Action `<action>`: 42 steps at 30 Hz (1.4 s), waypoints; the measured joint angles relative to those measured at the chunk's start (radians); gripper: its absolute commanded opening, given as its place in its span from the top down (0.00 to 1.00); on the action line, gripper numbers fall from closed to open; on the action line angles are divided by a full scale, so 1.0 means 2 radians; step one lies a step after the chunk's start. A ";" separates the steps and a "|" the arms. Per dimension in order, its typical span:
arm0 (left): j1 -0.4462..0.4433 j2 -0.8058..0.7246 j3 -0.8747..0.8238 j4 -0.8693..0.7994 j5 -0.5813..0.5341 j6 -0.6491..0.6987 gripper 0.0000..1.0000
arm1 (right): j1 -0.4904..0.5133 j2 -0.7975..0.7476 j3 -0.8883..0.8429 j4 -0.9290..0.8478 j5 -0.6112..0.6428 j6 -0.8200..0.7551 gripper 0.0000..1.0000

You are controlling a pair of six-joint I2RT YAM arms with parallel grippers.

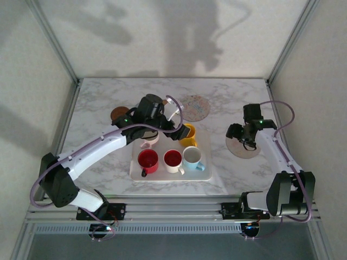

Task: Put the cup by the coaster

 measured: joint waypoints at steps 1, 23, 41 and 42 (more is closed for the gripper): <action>-0.001 0.000 0.000 0.002 0.000 -0.002 0.00 | -0.001 0.003 0.000 0.003 -0.001 0.000 0.22; -0.003 0.037 -0.006 -0.003 -0.015 -0.004 0.00 | -0.001 0.183 0.038 0.040 -0.019 -0.022 0.23; -0.003 0.064 0.010 -0.015 -0.019 0.006 0.00 | -0.002 0.288 0.124 0.005 -0.002 -0.049 0.32; -0.003 0.064 0.010 -0.015 -0.021 0.006 0.00 | -0.002 0.289 0.124 0.003 0.000 -0.050 0.33</action>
